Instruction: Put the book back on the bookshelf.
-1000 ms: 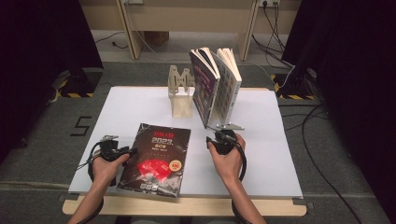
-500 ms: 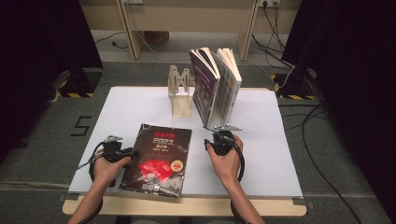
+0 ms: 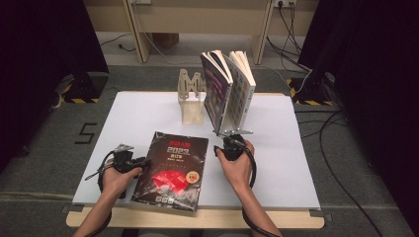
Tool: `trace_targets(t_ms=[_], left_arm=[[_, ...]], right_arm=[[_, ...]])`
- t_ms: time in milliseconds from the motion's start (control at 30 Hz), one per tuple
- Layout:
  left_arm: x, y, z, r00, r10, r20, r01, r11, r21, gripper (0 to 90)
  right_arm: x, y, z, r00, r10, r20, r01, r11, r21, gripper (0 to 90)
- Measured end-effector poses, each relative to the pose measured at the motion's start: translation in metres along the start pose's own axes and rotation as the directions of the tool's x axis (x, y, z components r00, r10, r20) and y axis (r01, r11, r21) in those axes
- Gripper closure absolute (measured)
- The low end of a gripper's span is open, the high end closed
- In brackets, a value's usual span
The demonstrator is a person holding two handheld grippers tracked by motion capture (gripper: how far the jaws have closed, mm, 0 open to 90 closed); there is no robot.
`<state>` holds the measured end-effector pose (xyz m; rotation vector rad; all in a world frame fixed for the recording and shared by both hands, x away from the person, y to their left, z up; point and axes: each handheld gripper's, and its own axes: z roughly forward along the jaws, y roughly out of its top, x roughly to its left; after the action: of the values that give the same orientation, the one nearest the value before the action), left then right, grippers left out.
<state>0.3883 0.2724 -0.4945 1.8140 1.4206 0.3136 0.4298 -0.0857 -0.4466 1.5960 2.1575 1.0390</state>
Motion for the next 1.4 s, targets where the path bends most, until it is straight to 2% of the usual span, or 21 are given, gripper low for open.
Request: trace_targets(t_ms=[67, 100, 167, 233, 300, 333, 367, 567, 733, 867, 967, 1000, 1100, 1233, 1400], left_arm=[[-0.004, -0.002, 0.001, 0.9999, 0.01, -0.004, -0.01, 0.9999, -0.005, 66.2], [-0.006, -0.002, 0.001, 0.9995, 0.029, -0.015, -0.029, 0.9996, -0.007, 66.5], [-0.01, -0.003, 0.0, 0.9994, 0.033, -0.004, -0.033, 0.9995, 0.002, 66.7], [-0.012, -0.003, 0.0, 0.9994, 0.007, 0.032, -0.008, 0.9999, 0.01, 68.4], [-0.01, -0.001, 0.002, 0.9991, -0.021, 0.036, 0.02, 0.9998, 0.008, 68.9], [-0.01, -0.001, 0.002, 0.9991, -0.021, 0.036, 0.02, 0.9998, 0.008, 67.8], [-0.008, 0.003, 0.004, 0.9989, -0.042, 0.02, 0.042, 0.9991, 0.005, 66.0], [0.002, 0.027, 0.014, 0.998, -0.049, -0.04, 0.049, 0.9987, -0.017, 62.3], [0.008, 0.048, 0.035, 0.9968, -0.073, -0.033, 0.073, 0.9973, -0.007, 62.7], [0.009, 0.055, 0.049, 0.9962, -0.083, -0.027, 0.083, 0.9963, 0.019, 63.7], [0.007, 0.059, 0.052, 0.998, -0.062, -0.011, 0.063, 0.9974, 0.036, 65.5], [0.006, 0.06, 0.054, 0.9992, -0.04, -0.004, 0.04, 0.998, 0.05, 66.9], [0.006, 0.062, 0.053, 0.9997, -0.017, -0.017, 0.018, 0.9973, 0.07, 71.2], [0.004, 0.061, 0.051, 0.9994, -0.005, -0.034, 0.008, 0.9972, 0.075, 77.3], [0.0, 0.056, 0.045, 0.9985, 0.032, -0.045, -0.028, 0.9962, 0.082, 82.1]], right_arm=[[0.0, -0.001, 0.003, 1.0, -0.003, -0.003, 0.003, 1.0, 0.015, 57.5], [0.0, -0.002, 0.003, 1.0, -0.001, -0.004, 0.001, 1.0, 0.023, 57.5], [0.0, -0.003, 0.005, 1.0, 0.0, -0.007, 0.0, 1.0, 0.029, 57.4], [0.0, -0.004, 0.005, 1.0, 0.0, -0.006, 0.0, 1.0, 0.026, 57.2], [-0.002, -0.004, 0.003, 1.0, 0.003, -0.005, -0.003, 1.0, 0.027, 56.9], [-0.002, -0.004, 0.002, 1.0, 0.006, -0.005, -0.006, 1.0, 0.024, 56.9], [-0.003, -0.003, 0.001, 1.0, 0.006, -0.002, -0.006, 1.0, 0.023, 56.9], [-0.006, -0.001, -0.002, 1.0, 0.006, 0.001, -0.006, 1.0, 0.013, 56.7], [-0.005, 0.0, 0.001, 0.9999, 0.011, -0.002, -0.011, 1.0, 0.021, 56.6], [-0.004, -0.001, 0.003, 0.9999, 0.011, -0.006, -0.011, 1.0, 0.028, 56.1], [-0.005, -0.001, 0.004, 0.9999, 0.009, -0.007, -0.009, 0.999, 0.035, 55.6], [-0.006, -0.002, 0.005, 0.9999, 0.011, -0.007, -0.011, 0.999, 0.035, 55.6], [-0.008, -0.002, 0.005, 0.9998, 0.016, -0.007, -0.016, 0.999, 0.038, 55.6], [-0.009, -0.001, 0.004, 0.9998, 0.018, -0.003, -0.018, 0.999, 0.033, 55.6], [-0.009, 0.001, 0.005, 0.9998, 0.021, -0.006, -0.02, 0.999, 0.037, 55.6]])
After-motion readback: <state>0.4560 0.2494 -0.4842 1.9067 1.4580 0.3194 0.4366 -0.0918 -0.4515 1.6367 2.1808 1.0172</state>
